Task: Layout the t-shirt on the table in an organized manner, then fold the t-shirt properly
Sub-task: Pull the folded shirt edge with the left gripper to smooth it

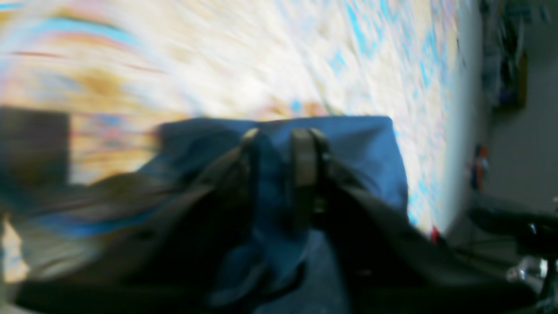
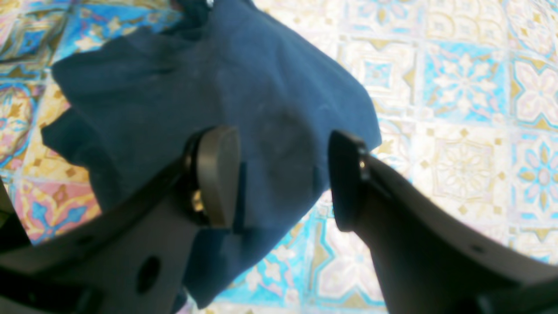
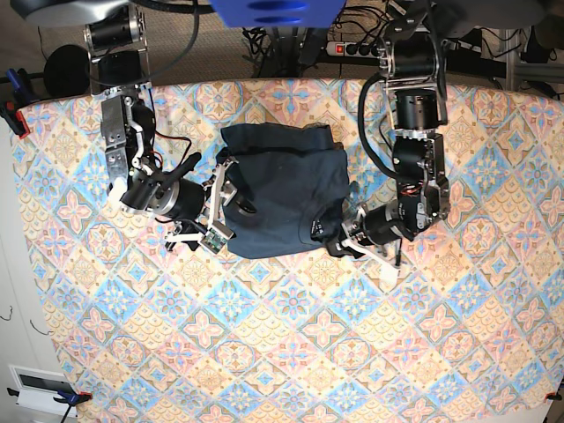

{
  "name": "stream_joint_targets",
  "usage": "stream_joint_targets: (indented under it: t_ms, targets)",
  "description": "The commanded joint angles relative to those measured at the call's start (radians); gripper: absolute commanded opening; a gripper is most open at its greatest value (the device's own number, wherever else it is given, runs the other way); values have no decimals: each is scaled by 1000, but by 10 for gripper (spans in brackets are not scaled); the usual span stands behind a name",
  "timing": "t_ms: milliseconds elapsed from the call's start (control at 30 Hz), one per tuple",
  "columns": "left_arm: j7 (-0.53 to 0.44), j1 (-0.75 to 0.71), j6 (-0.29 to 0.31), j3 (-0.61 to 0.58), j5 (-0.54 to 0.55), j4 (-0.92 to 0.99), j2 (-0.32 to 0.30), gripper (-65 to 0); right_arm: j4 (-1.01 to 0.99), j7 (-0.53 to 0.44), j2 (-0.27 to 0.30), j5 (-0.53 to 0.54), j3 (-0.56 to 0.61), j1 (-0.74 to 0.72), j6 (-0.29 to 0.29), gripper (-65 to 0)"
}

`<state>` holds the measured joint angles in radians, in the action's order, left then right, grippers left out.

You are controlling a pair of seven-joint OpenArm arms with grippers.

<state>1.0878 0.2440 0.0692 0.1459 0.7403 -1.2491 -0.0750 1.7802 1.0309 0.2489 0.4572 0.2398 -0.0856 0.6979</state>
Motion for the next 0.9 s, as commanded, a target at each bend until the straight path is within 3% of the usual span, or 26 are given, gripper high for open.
stream_joint_targets:
  t_ms: [0,167,267,467,633,733,867]
  targets:
    - [1,-1,1,-1,25,-50,-3,-404,17,-25,3,21,-1,-21,0,-336]
    - [44,-97,-18,-1,117,-188,-29,-262,17,-24,3,21,0,-21,0,-336]
    - [68,-179,-18,-2,203,-258,-44,-219,19,-24,3,21,0,-21,0,-336]
    - [70,-323,-22,-1,287,-352,-53,-217,19,-24,3,21,0,-21,0,-336]
    - [65,-372,-24,-1,295,-386,-52,-217,19,-24,3,21,0,-21,0,-336]
    - [70,-374,-24,-9,296,-369,-49,-236,19,-24,3,21,-1,-21,0,-336]
    - [71,-375,-15,-10,293,-363,-16,-419,19,-24,3,21,-6,-21,0,-336]
